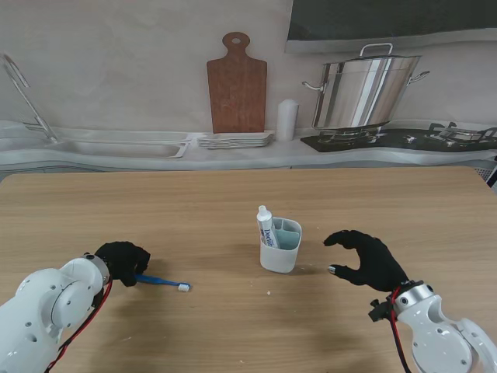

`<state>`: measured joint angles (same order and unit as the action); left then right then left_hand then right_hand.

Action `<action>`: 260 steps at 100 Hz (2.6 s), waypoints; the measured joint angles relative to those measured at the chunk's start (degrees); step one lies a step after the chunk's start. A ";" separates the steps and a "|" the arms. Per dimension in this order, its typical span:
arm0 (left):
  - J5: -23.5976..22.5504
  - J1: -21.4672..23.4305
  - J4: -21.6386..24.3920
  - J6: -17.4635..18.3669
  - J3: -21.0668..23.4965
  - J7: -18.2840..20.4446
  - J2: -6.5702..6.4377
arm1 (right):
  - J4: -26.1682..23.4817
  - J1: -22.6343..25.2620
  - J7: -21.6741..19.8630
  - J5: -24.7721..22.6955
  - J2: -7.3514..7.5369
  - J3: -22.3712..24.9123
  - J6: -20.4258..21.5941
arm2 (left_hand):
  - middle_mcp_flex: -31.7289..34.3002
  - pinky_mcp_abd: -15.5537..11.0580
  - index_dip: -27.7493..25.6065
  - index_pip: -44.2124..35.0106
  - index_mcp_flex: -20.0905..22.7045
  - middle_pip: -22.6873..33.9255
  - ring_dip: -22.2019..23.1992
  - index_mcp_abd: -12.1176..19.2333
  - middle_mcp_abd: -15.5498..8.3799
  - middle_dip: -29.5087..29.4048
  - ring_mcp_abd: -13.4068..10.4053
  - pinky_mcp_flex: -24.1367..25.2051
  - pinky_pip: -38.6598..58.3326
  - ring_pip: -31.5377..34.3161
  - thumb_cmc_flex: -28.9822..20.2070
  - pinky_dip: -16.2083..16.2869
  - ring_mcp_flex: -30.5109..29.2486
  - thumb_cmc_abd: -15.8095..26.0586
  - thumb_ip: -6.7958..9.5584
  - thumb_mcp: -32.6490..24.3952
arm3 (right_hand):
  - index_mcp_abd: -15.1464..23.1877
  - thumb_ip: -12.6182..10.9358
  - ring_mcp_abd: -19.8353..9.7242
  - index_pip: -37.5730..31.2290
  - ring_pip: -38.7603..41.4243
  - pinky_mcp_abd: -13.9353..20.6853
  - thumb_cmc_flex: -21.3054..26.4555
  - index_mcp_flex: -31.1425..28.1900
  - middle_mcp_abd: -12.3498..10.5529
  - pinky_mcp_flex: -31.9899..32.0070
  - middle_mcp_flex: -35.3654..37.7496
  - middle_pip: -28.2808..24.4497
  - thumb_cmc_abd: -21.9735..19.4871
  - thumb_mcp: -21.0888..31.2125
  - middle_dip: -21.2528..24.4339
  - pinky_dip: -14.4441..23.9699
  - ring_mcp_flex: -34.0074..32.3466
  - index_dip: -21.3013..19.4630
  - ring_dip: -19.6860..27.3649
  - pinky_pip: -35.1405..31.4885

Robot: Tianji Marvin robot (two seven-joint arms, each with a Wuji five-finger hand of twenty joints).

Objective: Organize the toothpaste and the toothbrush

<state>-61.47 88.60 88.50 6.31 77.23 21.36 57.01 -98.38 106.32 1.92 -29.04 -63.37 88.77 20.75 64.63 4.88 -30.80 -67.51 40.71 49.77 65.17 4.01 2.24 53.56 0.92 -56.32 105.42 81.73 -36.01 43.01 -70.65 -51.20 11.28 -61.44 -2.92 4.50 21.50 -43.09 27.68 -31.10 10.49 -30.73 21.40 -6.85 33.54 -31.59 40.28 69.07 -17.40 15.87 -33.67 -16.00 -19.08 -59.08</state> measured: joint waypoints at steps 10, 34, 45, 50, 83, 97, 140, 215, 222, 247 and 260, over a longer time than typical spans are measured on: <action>0.86 -0.06 -0.32 0.12 -0.01 -0.24 0.01 | 0.01 0.02 -0.05 0.05 0.00 0.01 -0.01 | 0.52 0.13 -0.60 -0.41 0.00 1.01 -0.90 -0.07 0.27 -0.55 0.11 -0.45 0.21 0.62 0.12 -0.48 -0.27 -0.81 1.07 -0.70 | 0.00 0.00 0.00 0.00 0.02 0.00 0.00 0.00 0.00 0.00 0.01 0.00 0.00 0.00 0.00 0.00 0.00 0.00 0.00 0.00; 2.35 -0.08 -0.80 0.33 0.00 -0.47 0.03 | 0.01 0.11 -0.12 0.08 0.02 0.10 -0.01 | 1.05 0.74 -2.78 -1.08 0.02 3.06 -2.96 -0.13 0.30 -0.66 0.25 -1.80 0.41 2.20 2.97 -1.41 -0.33 -1.58 6.01 -2.71 | 0.00 0.00 0.00 0.01 0.02 0.00 0.00 0.00 0.00 0.00 0.01 0.01 -0.01 0.00 0.00 0.00 0.00 0.00 0.00 0.00; 2.98 -0.04 -0.96 0.48 0.00 -0.58 0.04 | 0.03 0.12 -0.18 0.08 0.02 0.10 -0.01 | 1.06 0.80 -3.51 -1.47 0.02 4.19 -3.08 -0.21 0.30 -0.66 0.26 -1.97 0.46 3.33 3.12 -2.00 -0.33 -1.87 7.95 -2.72 | 0.00 0.00 0.00 0.01 0.02 0.00 0.00 -0.01 0.00 0.00 0.01 0.01 -0.01 0.00 0.00 0.00 0.00 0.00 0.00 0.00; 3.10 -0.04 -1.00 0.63 0.02 -0.58 0.04 | 0.05 0.12 -0.20 0.08 0.03 0.10 -0.01 | 1.06 0.81 -3.55 -1.55 0.02 4.32 -3.10 -0.23 0.30 -0.66 0.26 -2.15 0.46 3.39 3.16 -2.02 -0.33 -1.88 8.09 -2.72 | 0.00 0.00 0.00 0.01 0.03 0.00 0.00 -0.01 0.00 0.00 0.01 0.01 -0.01 0.00 0.00 0.00 0.00 0.00 0.00 0.00; 3.19 -0.03 -1.33 1.87 -0.07 -0.89 -0.01 | 0.17 0.12 -0.20 0.07 0.03 0.10 -0.01 | 1.07 0.82 -6.15 -2.11 -0.01 6.04 -3.12 -0.24 0.17 -0.66 0.22 -2.26 0.56 3.58 4.43 -2.59 -0.34 -1.89 9.70 -3.10 | 0.00 0.00 0.00 0.02 0.03 0.00 0.00 -0.01 0.00 0.00 0.01 0.02 -0.01 -0.01 0.00 0.00 0.00 0.00 0.00 0.00; 3.18 0.03 -1.49 1.92 -0.25 -1.39 -0.05 | 0.20 0.14 -0.19 0.08 0.03 0.11 -0.01 | 1.07 0.82 -7.36 -2.51 -0.03 7.24 -3.13 -0.25 -0.16 -0.66 -0.07 -2.44 0.66 4.49 5.61 -2.61 -0.34 -1.89 12.20 -3.21 | 0.00 0.00 0.00 0.03 0.04 0.00 0.00 -0.01 0.00 0.00 0.01 0.02 -0.02 -0.21 0.00 0.00 0.00 0.00 0.00 0.00; 2.43 -0.04 -2.10 2.60 -1.28 -3.07 -0.17 | 0.30 0.20 -0.19 0.17 0.04 0.11 0.04 | 1.69 0.00 -11.96 -5.04 -0.30 10.46 -4.58 -1.78 -1.89 0.42 -1.56 -3.75 0.78 7.55 10.33 -4.14 -0.81 -0.13 21.51 -3.36 | 0.00 0.00 0.00 0.03 0.05 -0.14 0.00 -0.01 0.00 0.00 0.02 0.07 -0.55 -0.23 0.00 0.00 -0.01 0.00 0.00 0.00; 5.39 4.34 0.34 2.82 2.36 -9.35 1.31 | 1.12 0.03 1.94 -0.51 -0.12 0.05 0.56 | 2.20 -0.17 -11.76 -1.69 -0.31 10.07 -6.11 -2.94 -2.35 0.68 -1.96 -4.42 0.82 8.17 12.32 -4.86 -0.94 3.97 24.23 -3.25 | 0.00 0.00 0.75 0.03 1.21 -0.72 0.00 -0.69 0.01 -0.87 1.42 0.08 -0.55 -0.24 0.00 0.00 -1.62 0.00 0.00 -0.41; 6.28 4.98 1.28 2.78 2.99 -10.16 1.52 | 1.24 -0.01 2.58 -0.71 -0.22 0.05 0.68 | 2.20 -0.18 -11.75 -1.65 -0.31 10.07 -6.11 -2.94 -2.35 0.68 -1.96 -4.42 0.82 8.17 12.30 -4.86 -0.94 3.97 24.23 -3.25 | 0.00 0.00 1.93 0.03 2.24 -0.80 0.00 -0.70 0.09 -1.54 2.12 0.06 -0.55 -0.24 0.00 0.00 -2.73 0.00 0.00 -1.22; 11.73 7.20 5.92 0.82 4.34 -13.63 2.54 | 1.34 -0.34 5.31 -1.77 -0.56 -0.07 1.10 | 2.20 -0.18 -11.75 -1.15 -0.31 10.07 -6.11 -2.94 -2.35 0.68 -1.97 -4.42 0.84 8.17 12.21 -4.86 -0.94 3.97 24.25 -3.25 | 0.00 0.00 2.88 -2.10 10.16 -1.98 0.01 -3.33 0.77 -10.00 6.40 -4.39 1.44 0.88 -1.25 4.56 -10.95 -0.95 -6.88 -8.85; 13.84 7.75 8.03 0.65 4.38 -15.31 3.05 | 0.60 -0.52 6.34 -1.27 -0.75 -0.79 1.03 | 2.20 -0.18 -11.70 -0.91 -0.31 10.07 -6.11 -2.94 -2.35 0.68 -1.97 -4.42 0.85 8.17 11.67 -4.86 -0.94 3.91 24.25 -3.18 | 0.00 0.00 2.89 -3.29 15.06 -2.02 0.06 -3.66 0.78 -15.20 9.59 -7.59 3.25 1.27 -2.45 8.17 -15.85 -1.55 -10.24 -13.45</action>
<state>-47.63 96.34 96.53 6.96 81.61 6.06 60.06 -97.79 105.80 8.26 -30.31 -64.13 87.98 21.78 66.83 4.70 -42.49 -68.42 40.40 59.84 59.06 1.07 -0.11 54.24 -1.05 -60.74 106.26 89.90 -24.34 38.14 -71.59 -47.29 35.53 -64.62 -2.92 4.50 24.39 -46.38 42.74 -33.13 10.55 -34.40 22.18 -22.05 43.13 -39.18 43.53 70.35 -19.85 24.04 -49.52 -17.55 -29.31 -72.53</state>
